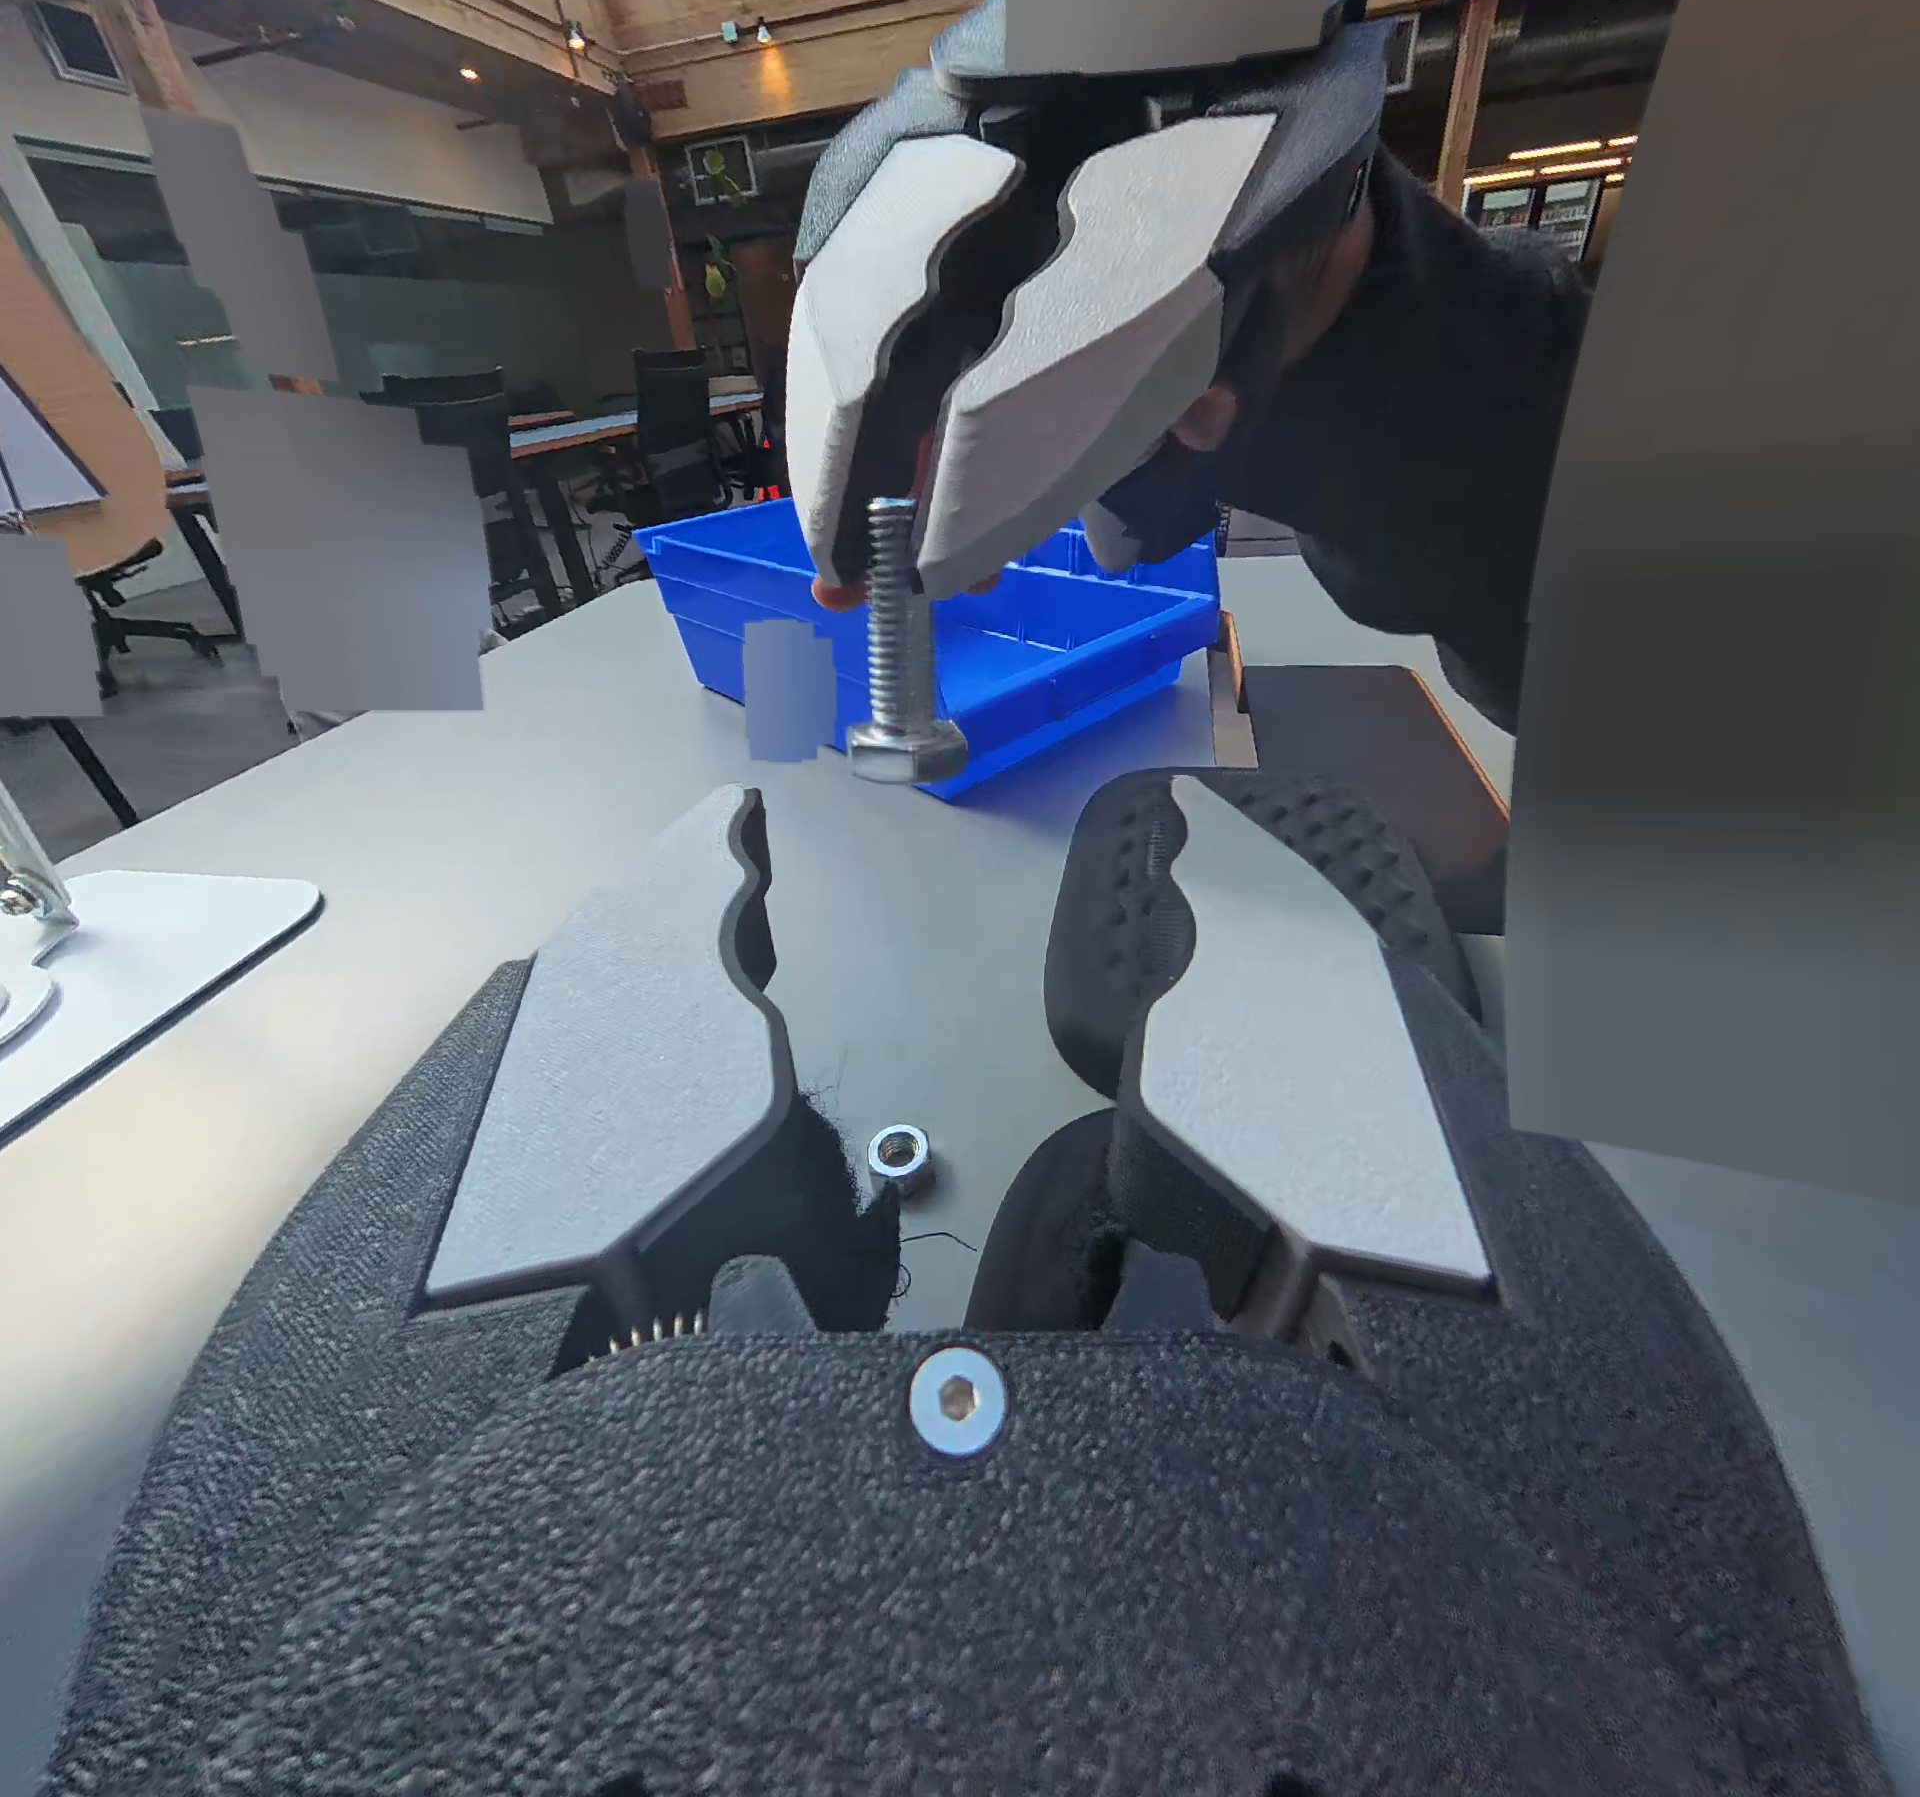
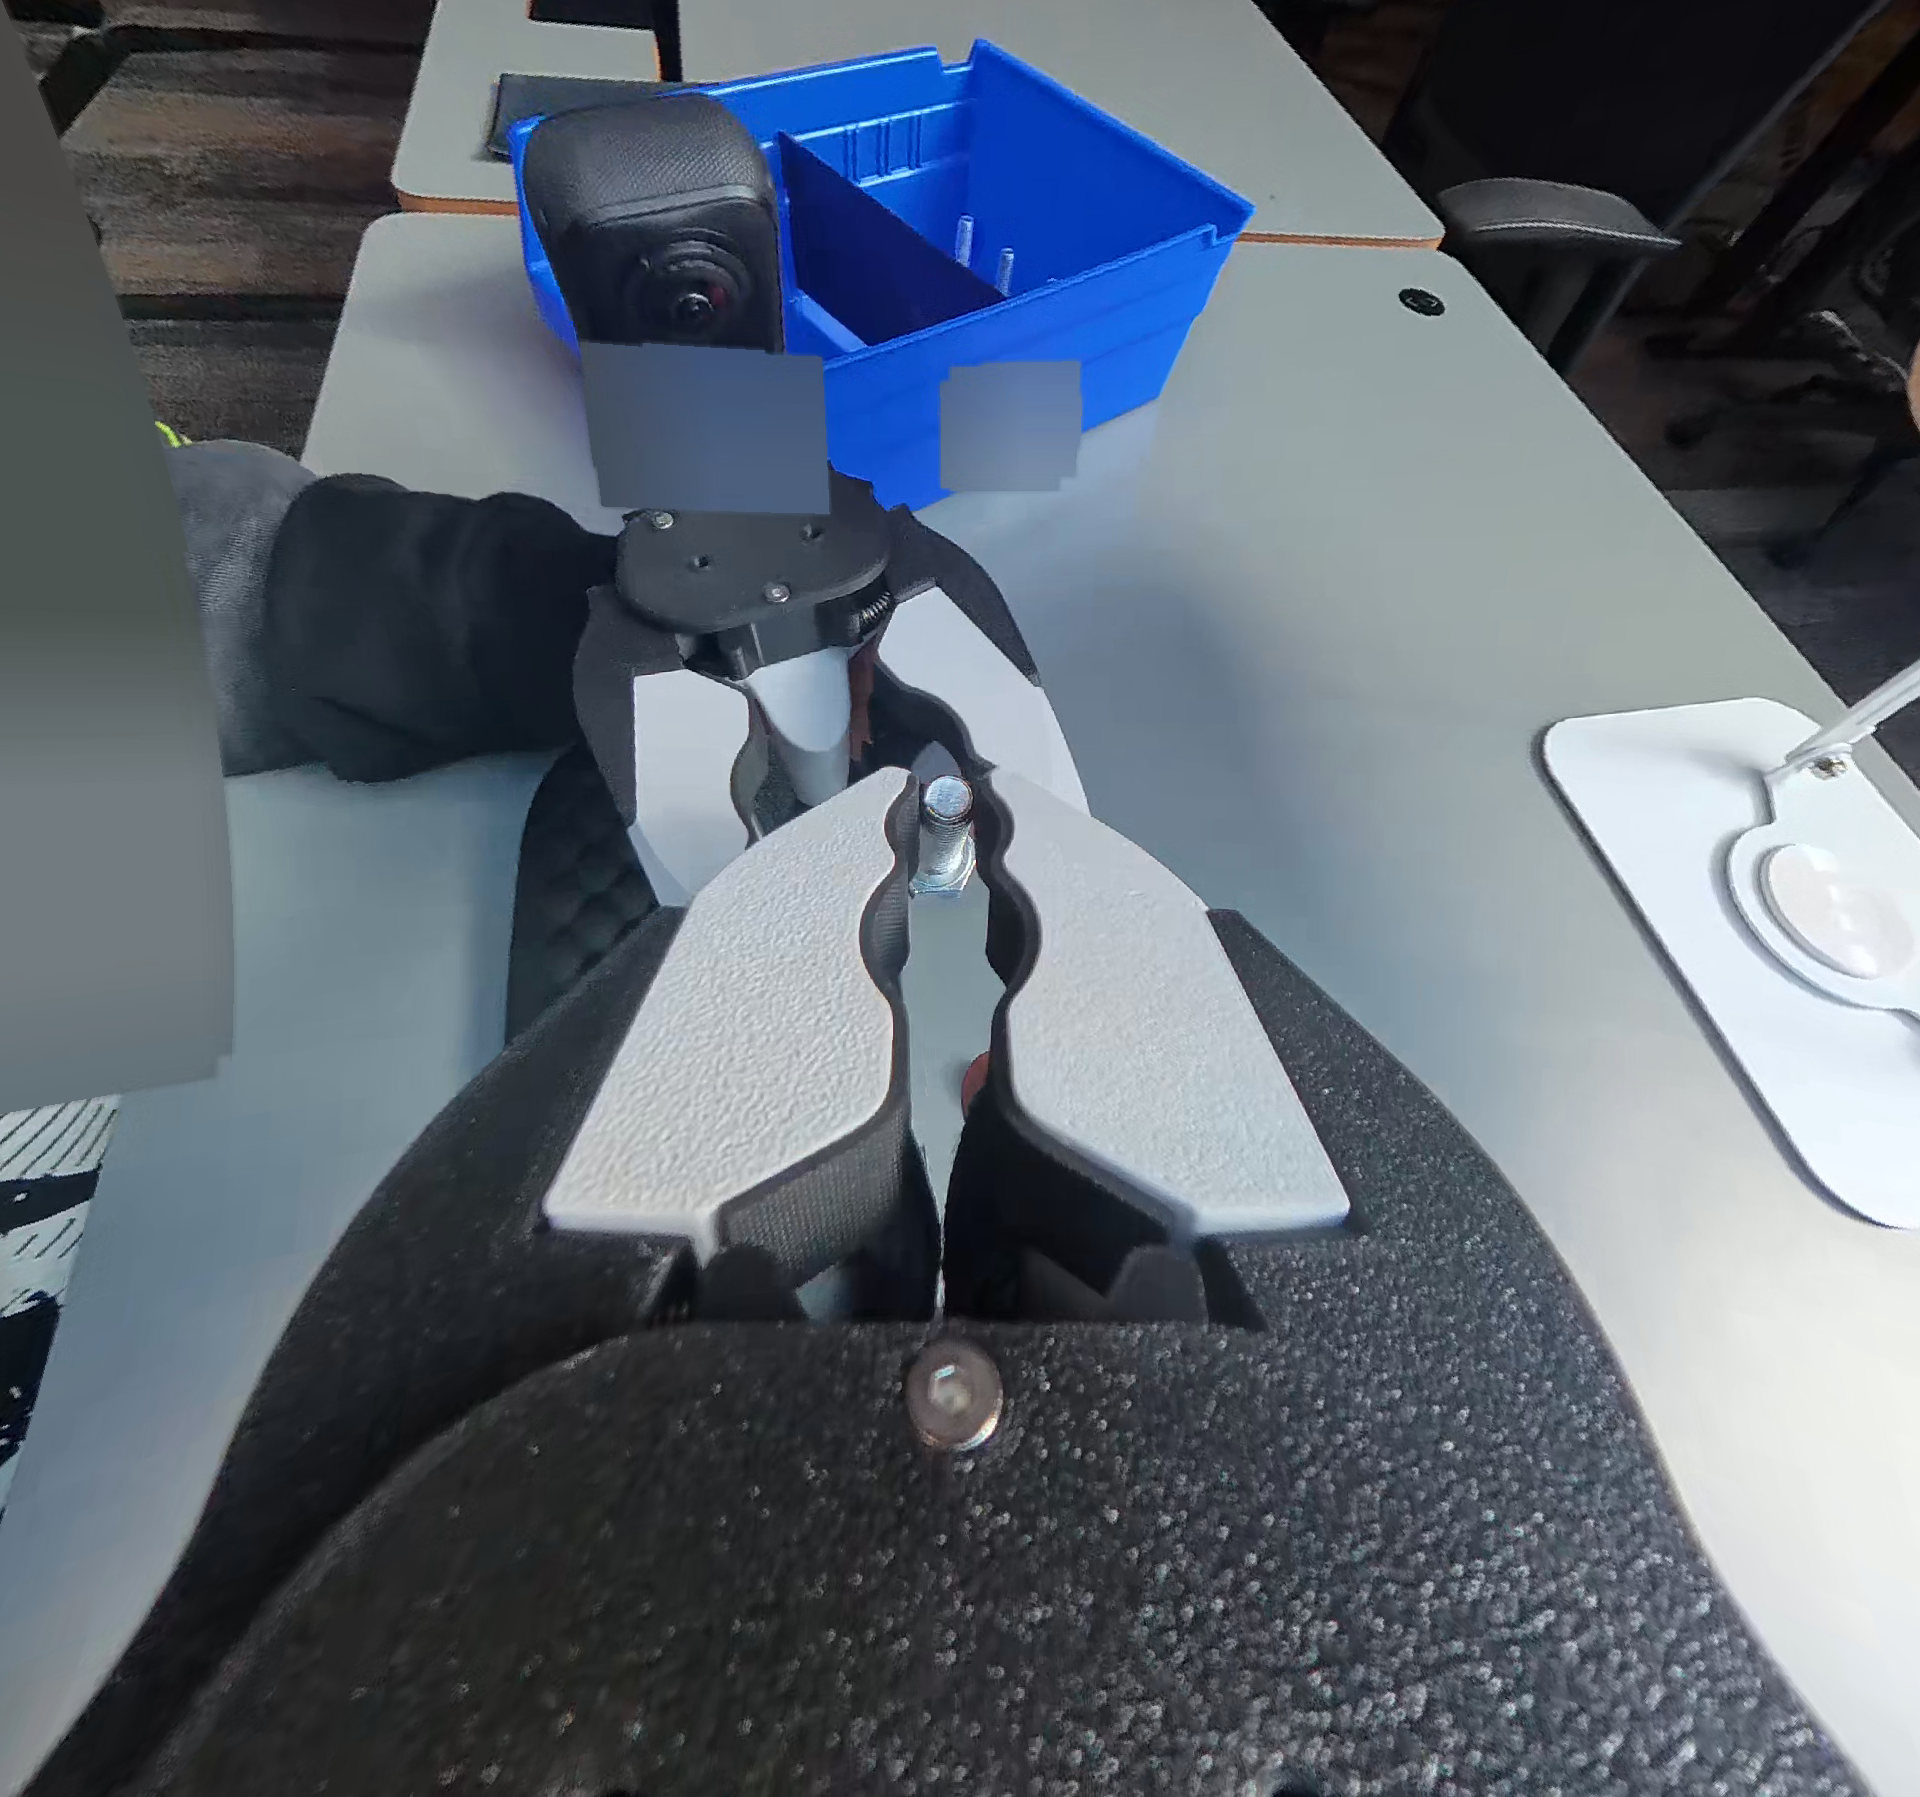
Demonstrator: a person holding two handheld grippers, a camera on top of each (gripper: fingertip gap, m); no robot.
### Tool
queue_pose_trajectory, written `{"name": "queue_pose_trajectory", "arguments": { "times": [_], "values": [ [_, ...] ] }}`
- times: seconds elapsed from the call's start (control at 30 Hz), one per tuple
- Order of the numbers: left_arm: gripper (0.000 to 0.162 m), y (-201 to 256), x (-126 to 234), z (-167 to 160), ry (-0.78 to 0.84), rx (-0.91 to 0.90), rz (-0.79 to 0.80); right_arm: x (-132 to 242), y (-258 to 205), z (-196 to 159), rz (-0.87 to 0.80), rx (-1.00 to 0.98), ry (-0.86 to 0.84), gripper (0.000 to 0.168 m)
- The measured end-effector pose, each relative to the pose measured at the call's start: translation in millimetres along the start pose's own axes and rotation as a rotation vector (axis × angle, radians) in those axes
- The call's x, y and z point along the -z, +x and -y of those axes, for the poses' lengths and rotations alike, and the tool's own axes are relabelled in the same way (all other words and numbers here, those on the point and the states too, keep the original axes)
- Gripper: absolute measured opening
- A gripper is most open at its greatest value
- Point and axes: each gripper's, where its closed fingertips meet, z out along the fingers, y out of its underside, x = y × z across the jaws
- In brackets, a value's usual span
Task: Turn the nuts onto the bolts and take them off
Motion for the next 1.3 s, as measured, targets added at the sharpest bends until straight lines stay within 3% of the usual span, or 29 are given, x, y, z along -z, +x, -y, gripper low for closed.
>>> {"name": "queue_pose_trajectory", "arguments": {
  "times": [0.13, 0.33, 0.53, 0.83, 1.3],
  "values": [
    [0.065, 15.3, 4.3, 13.2, 0.076, 0.057, -0.029, -3.4, -17.3, 2.0, 0.024, 0.014, 0.009, 0.009],
    [0.050, 18.2, 0.9, -1.5, -0.013, 0.083, -0.024, -5.5, -28.5, -3.4, 0.030, 0.013, -0.058, 0.009],
    [0.038, 12.9, 1.9, -1.4, -0.001, 0.117, -0.007, -6.5, -23.0, -10.3, 0.008, -0.001, -0.104, 0.009],
    [0.034, 0.0, -1.6, -6.5, -0.039, 0.100, 0.118, -5.6, -13.3, -10.2, -0.092, -0.074, -0.102, 0.009],
    [0.017, 9.3, -6.4, -11.5, -0.087, 0.034, 0.089, -7.5, -15.7, -14.7, -0.089, -0.063, -0.137, 0.009]
  ]
}}
